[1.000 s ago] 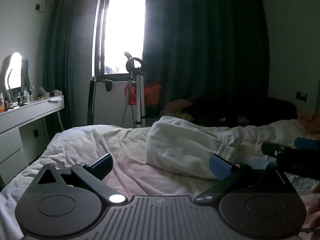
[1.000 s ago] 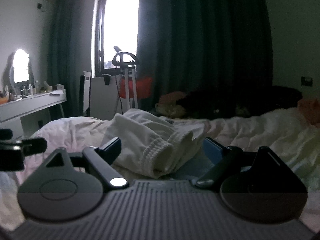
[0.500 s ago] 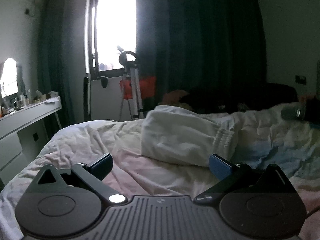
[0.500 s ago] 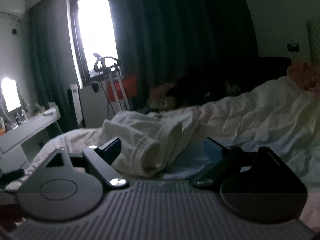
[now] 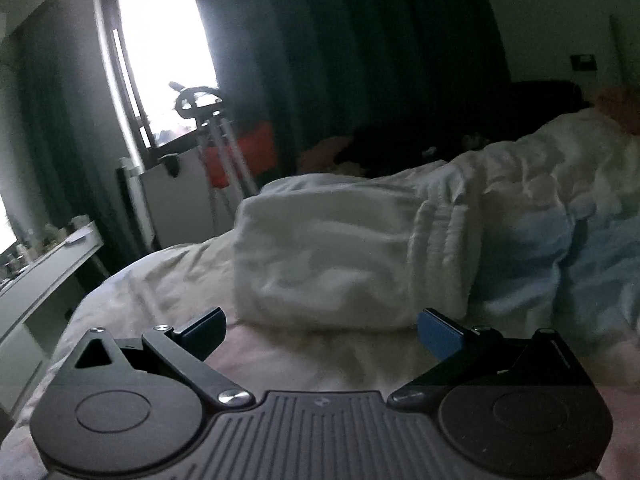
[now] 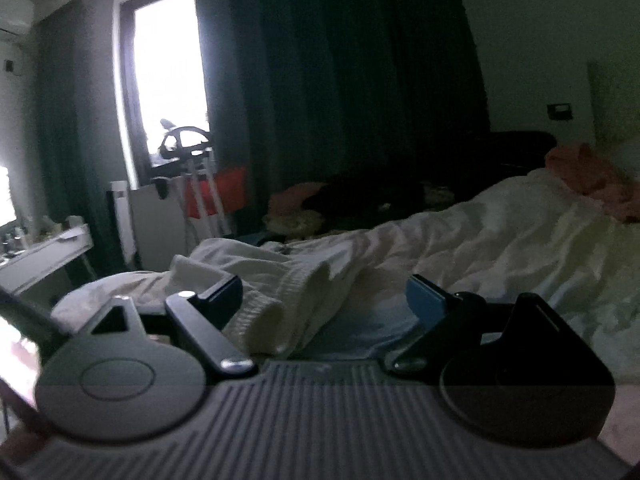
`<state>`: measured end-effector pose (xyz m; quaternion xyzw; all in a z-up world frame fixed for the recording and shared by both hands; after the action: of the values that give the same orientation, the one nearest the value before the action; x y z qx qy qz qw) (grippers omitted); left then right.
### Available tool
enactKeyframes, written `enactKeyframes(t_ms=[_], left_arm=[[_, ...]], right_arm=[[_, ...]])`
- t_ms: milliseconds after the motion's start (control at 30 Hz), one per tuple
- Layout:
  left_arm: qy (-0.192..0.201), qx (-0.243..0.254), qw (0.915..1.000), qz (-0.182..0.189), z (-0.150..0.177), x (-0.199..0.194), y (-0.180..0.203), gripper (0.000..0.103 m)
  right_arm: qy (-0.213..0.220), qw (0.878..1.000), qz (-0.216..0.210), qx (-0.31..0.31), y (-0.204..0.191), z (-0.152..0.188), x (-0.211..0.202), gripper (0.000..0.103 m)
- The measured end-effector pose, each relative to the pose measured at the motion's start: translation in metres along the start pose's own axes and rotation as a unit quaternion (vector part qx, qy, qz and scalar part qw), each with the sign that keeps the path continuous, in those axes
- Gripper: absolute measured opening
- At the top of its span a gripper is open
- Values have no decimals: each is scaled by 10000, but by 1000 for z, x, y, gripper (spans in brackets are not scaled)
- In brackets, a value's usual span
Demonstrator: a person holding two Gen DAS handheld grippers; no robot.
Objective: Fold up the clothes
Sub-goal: 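Move both grippers toward the white sweatpants lying on the bed, then grasp the ribbed cuff of the white sweatpants with the left gripper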
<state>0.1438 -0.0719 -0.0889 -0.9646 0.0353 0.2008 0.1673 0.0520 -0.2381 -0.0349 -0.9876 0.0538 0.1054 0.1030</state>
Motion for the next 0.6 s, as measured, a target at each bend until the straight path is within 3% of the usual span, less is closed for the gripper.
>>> enactKeyframes(t_ms=[200, 367, 433, 500, 567, 600], left_arm=[[204, 357, 9991, 74, -20, 51, 34, 103], [408, 194, 9987, -250, -44, 94, 45, 100], [315, -26, 9986, -435, -53, 111, 42, 83], [91, -319, 9977, -586, -62, 126, 36, 39], [-93, -678, 9961, -559, -68, 135, 26, 17], [-104, -778, 9956, -511, -69, 135, 22, 15]], right_arm=[[-85, 9998, 130, 108, 9, 3, 16, 90], [-191, 9976, 398, 528, 27, 9, 28, 90], [-250, 9968, 425, 625, 32, 12, 32, 90], [-298, 9963, 441, 671, 34, 15, 36, 90], [-355, 9961, 441, 673, 34, 17, 40, 90], [-370, 9960, 445, 688, 34, 18, 42, 90]])
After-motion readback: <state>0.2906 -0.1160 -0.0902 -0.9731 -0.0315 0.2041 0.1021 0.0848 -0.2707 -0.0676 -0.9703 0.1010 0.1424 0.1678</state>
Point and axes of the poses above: each gripper's, at about its wrist camera, not at the fingertips, and x roughly the way its jaws point, y to its right, z to its underside, the point moved 2 cm from there along x, roughly the way its jaws point, and after that the axes turned 1 degree about -x, right-handed, at the moved point
